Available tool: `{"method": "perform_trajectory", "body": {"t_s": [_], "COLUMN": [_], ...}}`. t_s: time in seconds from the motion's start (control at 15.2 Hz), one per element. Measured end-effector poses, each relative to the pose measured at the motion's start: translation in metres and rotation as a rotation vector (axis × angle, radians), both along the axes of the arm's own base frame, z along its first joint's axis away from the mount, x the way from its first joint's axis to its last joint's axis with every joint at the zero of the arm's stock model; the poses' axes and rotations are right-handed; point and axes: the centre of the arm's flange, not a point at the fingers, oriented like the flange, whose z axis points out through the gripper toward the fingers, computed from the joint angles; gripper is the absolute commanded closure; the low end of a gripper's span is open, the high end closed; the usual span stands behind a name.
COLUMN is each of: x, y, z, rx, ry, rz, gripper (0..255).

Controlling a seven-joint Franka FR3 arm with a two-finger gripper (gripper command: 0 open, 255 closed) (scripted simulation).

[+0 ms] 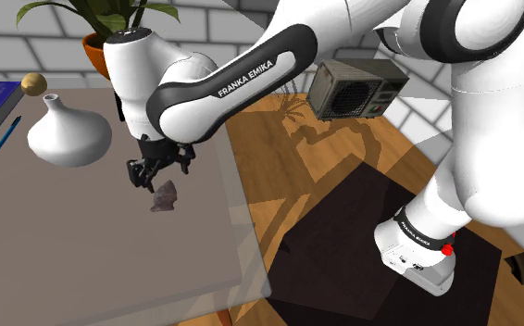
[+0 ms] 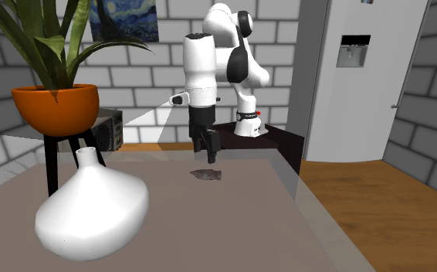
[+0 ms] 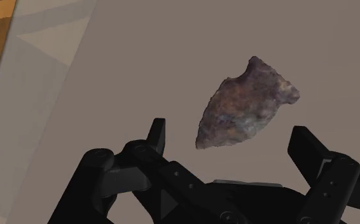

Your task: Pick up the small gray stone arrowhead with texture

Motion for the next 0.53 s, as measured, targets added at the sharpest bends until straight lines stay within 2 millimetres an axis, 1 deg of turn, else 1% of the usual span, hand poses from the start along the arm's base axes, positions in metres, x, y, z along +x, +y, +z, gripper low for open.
{"method": "perform_trajectory", "body": {"t_s": [0.07,0.13,0.2,0.53], "x": [0.001,0.003,0.006,0.006], "y": [0.01,0.014,0.016,0.016], "z": [-0.007,-0.012,-0.017,-0.042], "rx": [0.0,0.001,0.001,0.001], "ry": [-0.001,-0.001,-0.002,-0.002], "rz": [0.0,0.001,0.001,0.001], "gripper": [0,0,0,0]}}
